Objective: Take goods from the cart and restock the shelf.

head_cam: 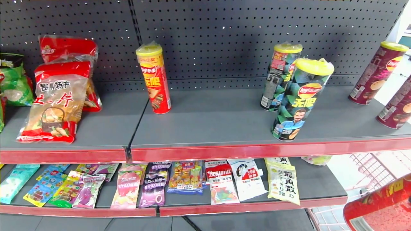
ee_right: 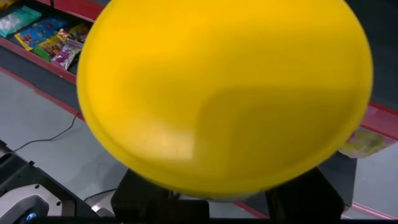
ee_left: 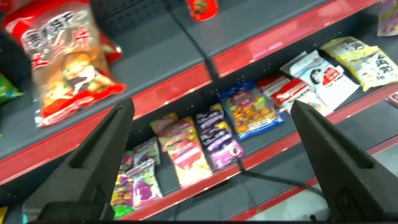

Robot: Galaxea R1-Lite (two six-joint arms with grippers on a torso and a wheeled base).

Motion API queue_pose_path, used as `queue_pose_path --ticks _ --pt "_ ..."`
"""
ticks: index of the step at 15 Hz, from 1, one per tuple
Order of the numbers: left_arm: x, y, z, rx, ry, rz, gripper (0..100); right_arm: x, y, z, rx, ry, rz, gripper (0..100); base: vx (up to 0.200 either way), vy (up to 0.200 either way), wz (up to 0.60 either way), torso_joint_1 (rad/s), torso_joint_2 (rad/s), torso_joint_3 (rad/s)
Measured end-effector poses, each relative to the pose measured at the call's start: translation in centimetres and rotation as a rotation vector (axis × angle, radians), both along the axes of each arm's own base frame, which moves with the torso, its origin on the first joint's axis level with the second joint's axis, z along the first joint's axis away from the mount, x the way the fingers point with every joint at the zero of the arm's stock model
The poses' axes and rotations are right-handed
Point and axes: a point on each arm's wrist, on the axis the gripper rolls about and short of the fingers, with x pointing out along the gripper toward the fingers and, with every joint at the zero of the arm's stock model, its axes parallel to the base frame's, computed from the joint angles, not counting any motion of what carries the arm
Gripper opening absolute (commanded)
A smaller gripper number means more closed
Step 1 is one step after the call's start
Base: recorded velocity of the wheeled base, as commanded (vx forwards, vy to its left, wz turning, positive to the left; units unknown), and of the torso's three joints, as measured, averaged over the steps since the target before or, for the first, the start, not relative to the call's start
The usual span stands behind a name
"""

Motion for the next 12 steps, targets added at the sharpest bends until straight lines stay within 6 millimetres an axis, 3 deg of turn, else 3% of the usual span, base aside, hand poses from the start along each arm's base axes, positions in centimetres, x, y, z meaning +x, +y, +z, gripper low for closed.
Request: queue_pose_path --ticks 6,12 --pt "0.01 0.0 -0.15 0.001 0.003 -0.001 100 0.02 0.0 -0.08 -0.001 0.002 -0.003 0 0.0 0.2 0.0 0.003 0.0 0.001" --pt "0.12 -0.05 -1.0 0.004 0.022 -0.008 100 0.1 0.0 0.01 -0.004 0.003 -0.008 0 0.0 0.0 0.0 0.0 0.0 0.0"
